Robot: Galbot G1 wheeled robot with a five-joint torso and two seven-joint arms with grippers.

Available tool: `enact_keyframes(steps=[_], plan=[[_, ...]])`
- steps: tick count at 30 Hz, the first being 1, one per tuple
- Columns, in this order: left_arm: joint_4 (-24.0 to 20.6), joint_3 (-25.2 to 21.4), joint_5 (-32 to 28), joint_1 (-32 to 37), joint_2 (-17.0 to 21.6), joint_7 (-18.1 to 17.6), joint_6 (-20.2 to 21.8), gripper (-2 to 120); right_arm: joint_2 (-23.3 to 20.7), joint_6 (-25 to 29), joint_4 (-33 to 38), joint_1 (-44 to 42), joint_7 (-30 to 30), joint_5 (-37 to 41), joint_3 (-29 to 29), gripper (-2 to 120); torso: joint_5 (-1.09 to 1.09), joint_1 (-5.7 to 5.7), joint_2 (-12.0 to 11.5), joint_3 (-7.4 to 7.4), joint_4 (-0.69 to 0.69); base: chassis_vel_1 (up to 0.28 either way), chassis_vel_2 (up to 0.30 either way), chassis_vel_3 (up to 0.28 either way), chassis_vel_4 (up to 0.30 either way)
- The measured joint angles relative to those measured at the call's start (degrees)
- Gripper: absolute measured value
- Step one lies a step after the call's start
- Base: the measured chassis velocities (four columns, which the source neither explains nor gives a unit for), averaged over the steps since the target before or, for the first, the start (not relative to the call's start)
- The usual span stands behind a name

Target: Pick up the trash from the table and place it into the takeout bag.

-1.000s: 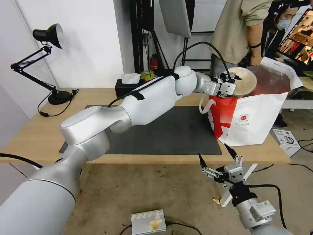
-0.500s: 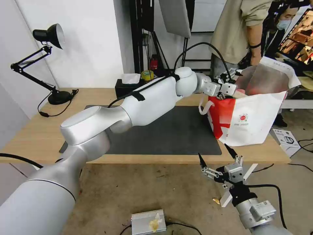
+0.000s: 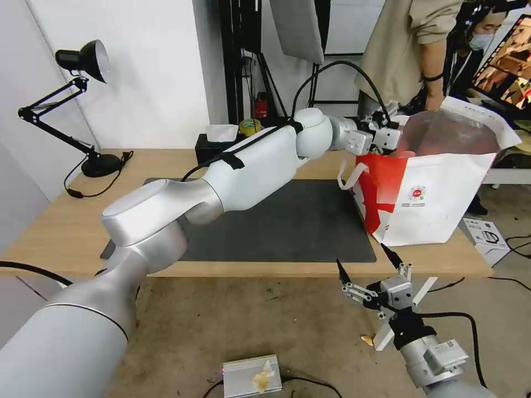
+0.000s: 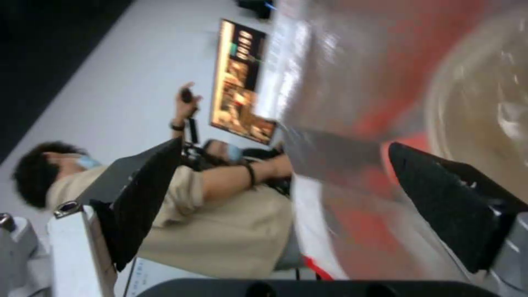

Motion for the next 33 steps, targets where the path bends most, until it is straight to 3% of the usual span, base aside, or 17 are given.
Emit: enact_keyframes(steps=[3,15,21,33], plan=[[-0.6,-0.1,-3.0,-0.7,0.0,-2.3,0.6,100,0.0,0.0,0.0,0.0,0.0,0.0,0.0,100,0.00,0.00,0.0,0.00,-0.01,0.000,0.000,0.000,0.000],[-3.4,1.2,-13.9,-2.0,0.0,-5.0,1.8,100,0.0,0.0,0.0,0.0,0.0,0.0,0.0,100,0.00,0.00,0.0,0.00,-0.01,0.000,0.000,0.000,0.000],[-5.0,1.5,-25.6,-2.3,0.1,-7.8,5.5,100,0.0,0.0,0.0,0.0,0.0,0.0,0.0,100,0.00,0.00,0.0,0.00,-0.01,0.000,0.000,0.000,0.000],[-3.6,-3.2,-38.4,0.2,0.2,-13.2,10.0,100,0.0,0.0,0.0,0.0,0.0,0.0,0.0,100,0.00,0.00,0.0,0.00,0.00,0.000,0.000,0.000,0.000]])
